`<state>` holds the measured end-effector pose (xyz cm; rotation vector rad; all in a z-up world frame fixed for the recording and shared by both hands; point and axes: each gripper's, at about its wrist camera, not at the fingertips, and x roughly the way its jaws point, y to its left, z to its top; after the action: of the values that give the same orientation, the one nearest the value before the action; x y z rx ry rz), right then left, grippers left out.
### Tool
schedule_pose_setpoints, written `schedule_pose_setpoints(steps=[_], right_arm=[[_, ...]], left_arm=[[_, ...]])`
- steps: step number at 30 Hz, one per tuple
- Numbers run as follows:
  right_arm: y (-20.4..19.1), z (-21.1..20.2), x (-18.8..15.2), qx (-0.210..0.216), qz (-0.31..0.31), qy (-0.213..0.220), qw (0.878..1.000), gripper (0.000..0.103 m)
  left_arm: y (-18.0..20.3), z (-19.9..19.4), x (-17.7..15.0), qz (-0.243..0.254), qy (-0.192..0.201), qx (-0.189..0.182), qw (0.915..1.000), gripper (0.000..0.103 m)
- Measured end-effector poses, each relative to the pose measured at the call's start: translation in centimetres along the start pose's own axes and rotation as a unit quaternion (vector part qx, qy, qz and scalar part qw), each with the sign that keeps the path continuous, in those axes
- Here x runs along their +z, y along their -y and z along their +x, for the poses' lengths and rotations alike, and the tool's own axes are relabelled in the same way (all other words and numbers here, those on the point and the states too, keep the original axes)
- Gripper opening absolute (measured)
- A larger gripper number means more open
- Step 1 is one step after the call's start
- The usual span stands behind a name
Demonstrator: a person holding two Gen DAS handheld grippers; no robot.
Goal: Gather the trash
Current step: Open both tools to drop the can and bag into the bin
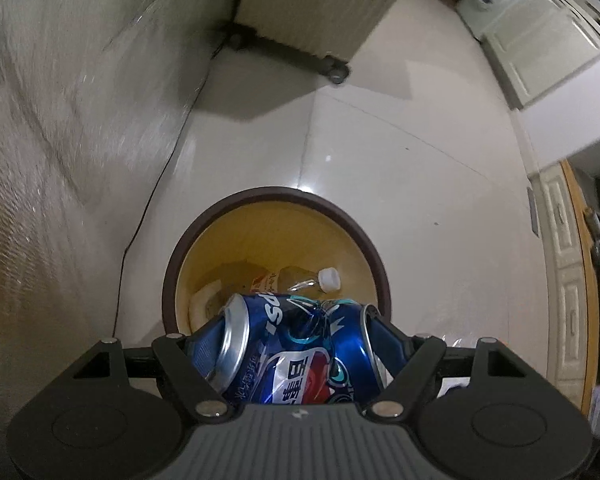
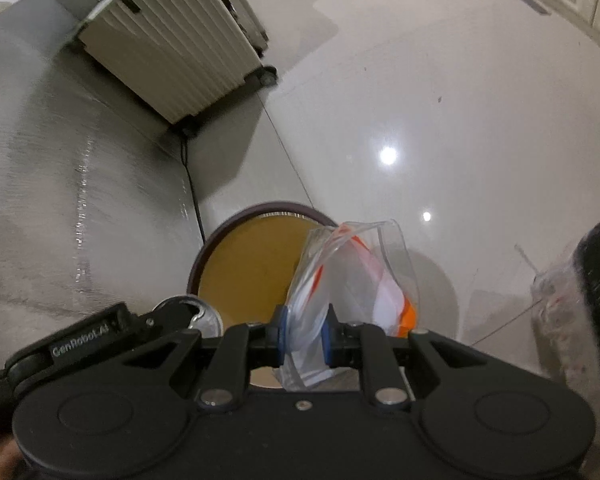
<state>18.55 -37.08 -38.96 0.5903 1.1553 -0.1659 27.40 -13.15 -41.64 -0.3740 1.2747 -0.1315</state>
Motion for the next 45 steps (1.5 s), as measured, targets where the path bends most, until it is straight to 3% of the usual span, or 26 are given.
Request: schedule_pose_setpoints(steps=[11, 17, 21, 22, 25, 33, 45], right_arm=[[-0.9, 5.1, -1.0, -0.023, -0.002, -0.036, 0.999, 0.018], [-2.1, 7.4, -0.7, -0.03, -0.011, -0.049, 0.998, 0.02], [-3.0, 8.8, -1.0, -0.042, -0.04, -0.056, 0.997, 0.033], [-3.1, 8.9, -1.1, -0.046, -0.046, -0.057, 0.996, 0.041], [-3.1, 9.0, -1.3, -0.054, -0.056, -0.057, 0.995, 0.045], [-1.4, 8.3, -1.1, -0.059, -0.055, -0.069, 0.994, 0.045], [-2.9, 5.7, -2.1, -0.048, -0.13, -0.059, 0.989, 0.046]], left_arm=[[-3.3, 4.0, 1.6, -0.084, -0.006, 0.008, 0.9964, 0.079], [-4.4, 4.6, 2.2, -0.114, 0.006, -0.012, 0.9934, 0.084], [-4.6, 5.0, 2.1, -0.112, -0.01, 0.0, 0.9936, 0.091], [-4.8, 5.1, 2.0, -0.11, -0.014, 0.003, 0.9939, 0.093], [-4.7, 5.1, 1.9, -0.094, -0.018, 0.009, 0.9954, 0.093], [-4.1, 3.7, 1.7, -0.048, -0.012, 0.027, 0.9984, 0.093], [-2.4, 0.2, 0.7, 0.053, -0.004, 0.068, 0.9962, 0.096]])
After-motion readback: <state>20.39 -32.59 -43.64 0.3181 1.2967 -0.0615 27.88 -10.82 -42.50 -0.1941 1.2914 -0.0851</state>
